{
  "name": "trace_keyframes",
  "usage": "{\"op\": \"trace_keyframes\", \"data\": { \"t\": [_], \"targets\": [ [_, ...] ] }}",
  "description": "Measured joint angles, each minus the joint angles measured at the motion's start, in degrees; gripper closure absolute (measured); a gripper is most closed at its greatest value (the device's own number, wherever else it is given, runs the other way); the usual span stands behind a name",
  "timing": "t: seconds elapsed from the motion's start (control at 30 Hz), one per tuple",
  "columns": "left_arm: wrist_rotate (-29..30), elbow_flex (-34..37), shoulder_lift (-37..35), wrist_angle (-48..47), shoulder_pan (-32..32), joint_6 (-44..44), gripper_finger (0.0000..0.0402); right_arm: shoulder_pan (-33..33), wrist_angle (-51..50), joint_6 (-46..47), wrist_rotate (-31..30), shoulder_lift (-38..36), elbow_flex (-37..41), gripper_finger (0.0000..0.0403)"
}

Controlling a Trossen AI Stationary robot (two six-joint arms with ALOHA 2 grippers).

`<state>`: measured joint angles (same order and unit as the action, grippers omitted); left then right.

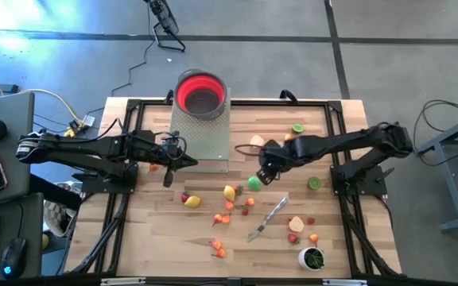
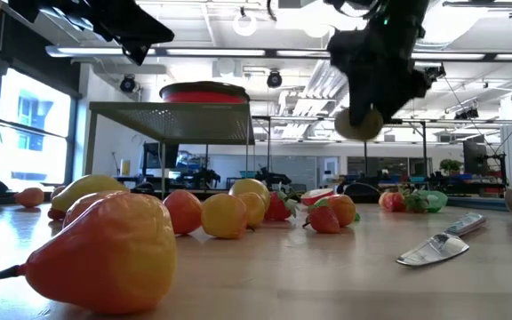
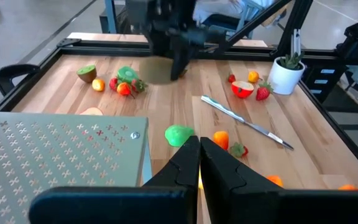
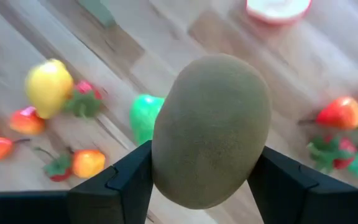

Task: Pick & Place Fruit
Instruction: Put the kiwi into the red strainer on the shelf

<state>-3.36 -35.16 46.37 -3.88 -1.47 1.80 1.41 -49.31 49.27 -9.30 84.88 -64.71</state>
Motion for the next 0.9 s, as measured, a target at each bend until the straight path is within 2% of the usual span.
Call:
{"op": "trace_keyframes", "data": {
  "t": [0.4,0.6,0.9],
  "targets": [
    [1.99,0.0,-0.02,0.79,0.0,0.0,0.0391,-4.12,1.81,-11.22,-6.16,-12.03,0.0,0.0184],
    [2.08,0.0,0.0,0.77,0.0,0.3,0.0391,-5.96,2.54,-15.69,-7.48,-14.6,0.0,0.0184],
    [5.78,0.0,0.0,0.79,-0.02,3.2,0.0391,-6.82,2.48,-19.49,-7.54,-15.17,0.0,0.0183]
  ]
}}
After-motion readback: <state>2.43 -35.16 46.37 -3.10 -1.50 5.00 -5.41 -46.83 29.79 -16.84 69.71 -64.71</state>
